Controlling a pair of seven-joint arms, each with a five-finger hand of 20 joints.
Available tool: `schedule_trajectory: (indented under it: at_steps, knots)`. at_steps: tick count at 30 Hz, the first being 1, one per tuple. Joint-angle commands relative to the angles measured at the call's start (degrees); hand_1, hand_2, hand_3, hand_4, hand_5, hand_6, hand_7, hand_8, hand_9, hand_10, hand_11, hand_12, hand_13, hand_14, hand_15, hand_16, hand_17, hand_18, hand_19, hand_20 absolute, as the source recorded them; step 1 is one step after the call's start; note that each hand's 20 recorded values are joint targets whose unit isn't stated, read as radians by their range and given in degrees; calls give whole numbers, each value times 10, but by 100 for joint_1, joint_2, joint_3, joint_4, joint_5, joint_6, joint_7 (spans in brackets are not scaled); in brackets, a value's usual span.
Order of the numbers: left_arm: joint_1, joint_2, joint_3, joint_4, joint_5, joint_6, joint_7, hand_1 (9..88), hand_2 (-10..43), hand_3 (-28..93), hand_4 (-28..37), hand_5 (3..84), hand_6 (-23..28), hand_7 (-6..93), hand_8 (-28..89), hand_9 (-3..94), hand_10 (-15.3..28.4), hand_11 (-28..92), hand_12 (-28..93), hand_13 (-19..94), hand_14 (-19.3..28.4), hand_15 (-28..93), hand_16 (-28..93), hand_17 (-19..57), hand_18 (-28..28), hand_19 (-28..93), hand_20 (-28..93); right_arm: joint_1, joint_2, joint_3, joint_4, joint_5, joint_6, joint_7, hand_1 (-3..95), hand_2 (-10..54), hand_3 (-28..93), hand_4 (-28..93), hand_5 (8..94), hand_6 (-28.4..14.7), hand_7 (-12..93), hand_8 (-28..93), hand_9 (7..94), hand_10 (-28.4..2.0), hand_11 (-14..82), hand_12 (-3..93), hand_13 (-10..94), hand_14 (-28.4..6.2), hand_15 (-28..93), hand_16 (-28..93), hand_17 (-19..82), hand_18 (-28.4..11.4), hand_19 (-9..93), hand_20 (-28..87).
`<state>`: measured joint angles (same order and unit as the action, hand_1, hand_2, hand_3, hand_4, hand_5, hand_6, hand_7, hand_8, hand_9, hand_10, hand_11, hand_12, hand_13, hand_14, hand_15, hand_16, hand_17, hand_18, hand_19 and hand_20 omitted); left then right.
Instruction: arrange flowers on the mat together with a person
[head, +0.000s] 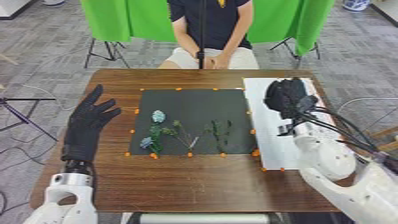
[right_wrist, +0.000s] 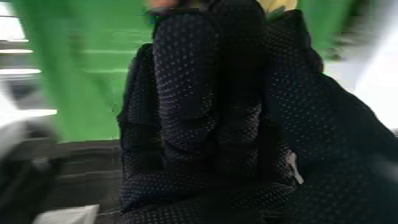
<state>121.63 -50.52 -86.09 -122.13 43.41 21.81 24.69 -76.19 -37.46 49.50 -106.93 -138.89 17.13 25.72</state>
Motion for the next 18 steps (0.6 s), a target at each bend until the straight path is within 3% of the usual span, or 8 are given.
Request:
schedule_trajectory:
  at_steps: [1,8,18]
  knots:
    - [186,-110,-70,-8,-107,128,46,211,57,791,-283,313,27,119,-100,350,175,237,87,259,255,476,-90,-85,238,467,130,1871,-1672,-1702,314,-178,-184,-515,585,-95,625,-283,858,46,160,-2,933,-52,159,347,822,-35,502,230,320,-134,778,192]
    - [38,-207,-52,65,-50,40,11,210,57,791,-283,313,26,118,-100,351,176,238,87,260,256,481,-90,-84,239,469,132,2278,-2679,-2428,1238,-562,-560,-726,560,-95,645,-283,854,57,165,-9,923,-58,227,324,819,-38,521,227,299,-153,782,209]
    - [-106,-200,-28,112,-47,-22,-78,211,57,791,-283,314,26,118,-100,351,176,239,87,260,257,482,-92,-83,239,471,133,2383,-2781,-2909,1483,-864,-1044,-570,548,-95,642,-283,850,61,164,-16,903,-60,263,323,793,-42,549,233,271,-163,770,220]
